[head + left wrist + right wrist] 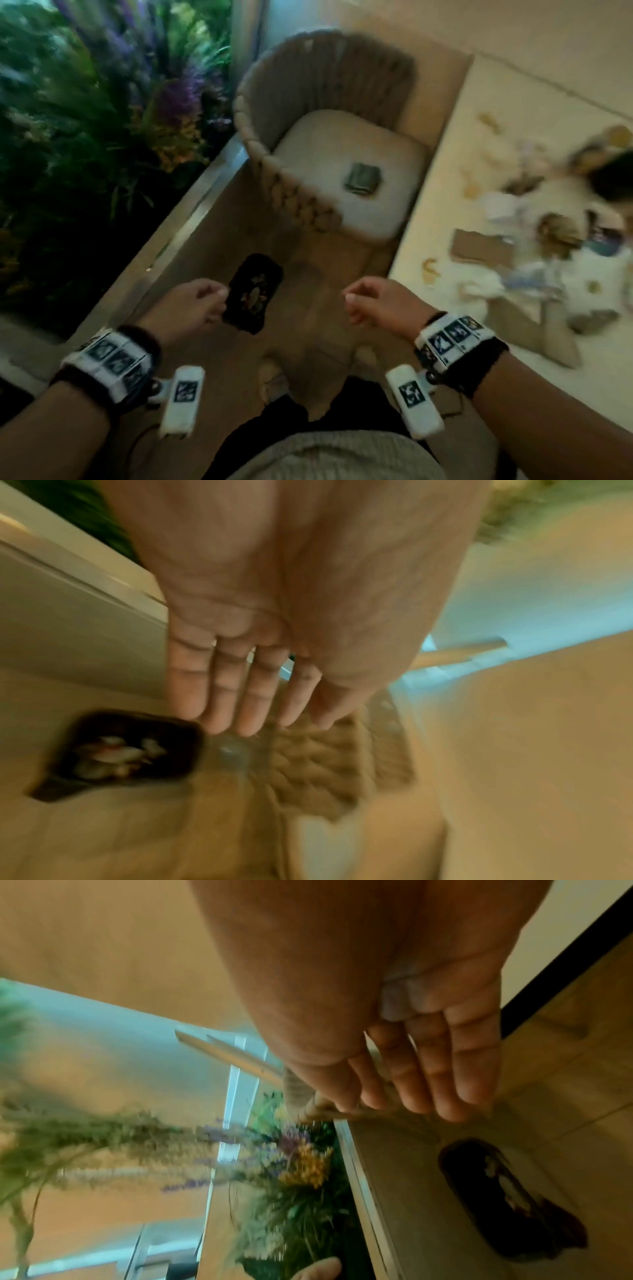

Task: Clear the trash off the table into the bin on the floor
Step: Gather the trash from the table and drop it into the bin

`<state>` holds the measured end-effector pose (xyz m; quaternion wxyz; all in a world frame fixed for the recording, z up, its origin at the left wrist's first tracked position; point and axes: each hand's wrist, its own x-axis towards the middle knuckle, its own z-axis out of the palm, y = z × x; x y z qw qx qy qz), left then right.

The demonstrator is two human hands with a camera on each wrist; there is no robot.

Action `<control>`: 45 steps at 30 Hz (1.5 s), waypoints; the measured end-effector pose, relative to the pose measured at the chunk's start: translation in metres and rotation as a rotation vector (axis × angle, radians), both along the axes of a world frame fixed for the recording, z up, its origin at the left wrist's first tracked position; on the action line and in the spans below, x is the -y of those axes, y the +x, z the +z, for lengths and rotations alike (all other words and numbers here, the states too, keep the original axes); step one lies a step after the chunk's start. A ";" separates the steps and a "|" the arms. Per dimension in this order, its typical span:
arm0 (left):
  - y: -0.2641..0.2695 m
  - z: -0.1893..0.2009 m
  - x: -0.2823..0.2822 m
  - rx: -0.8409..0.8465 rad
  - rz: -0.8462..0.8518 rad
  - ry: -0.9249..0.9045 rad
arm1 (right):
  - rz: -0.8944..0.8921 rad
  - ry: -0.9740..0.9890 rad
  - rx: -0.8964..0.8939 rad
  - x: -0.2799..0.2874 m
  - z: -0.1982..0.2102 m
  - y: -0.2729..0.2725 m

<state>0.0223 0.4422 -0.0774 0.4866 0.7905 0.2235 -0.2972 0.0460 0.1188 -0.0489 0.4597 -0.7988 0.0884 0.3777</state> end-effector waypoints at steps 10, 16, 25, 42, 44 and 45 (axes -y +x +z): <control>0.024 0.074 0.191 0.130 -0.427 0.065 | -0.493 -0.193 -0.070 0.246 0.029 -0.138; 0.027 0.074 0.339 0.285 -0.665 0.167 | -0.570 -0.176 0.041 0.347 0.031 -0.170; 0.035 0.050 0.479 0.352 -0.790 0.629 | -0.289 -0.370 0.431 0.406 0.027 -0.106; 0.052 0.039 0.472 0.341 -0.547 0.390 | 0.161 -0.676 0.329 0.443 -0.023 -0.060; 0.060 0.043 0.472 0.365 -0.531 0.314 | 0.097 -0.628 0.343 0.446 -0.018 -0.060; 0.065 0.044 0.473 0.382 -0.541 0.291 | 0.037 -0.591 0.352 0.447 -0.014 -0.061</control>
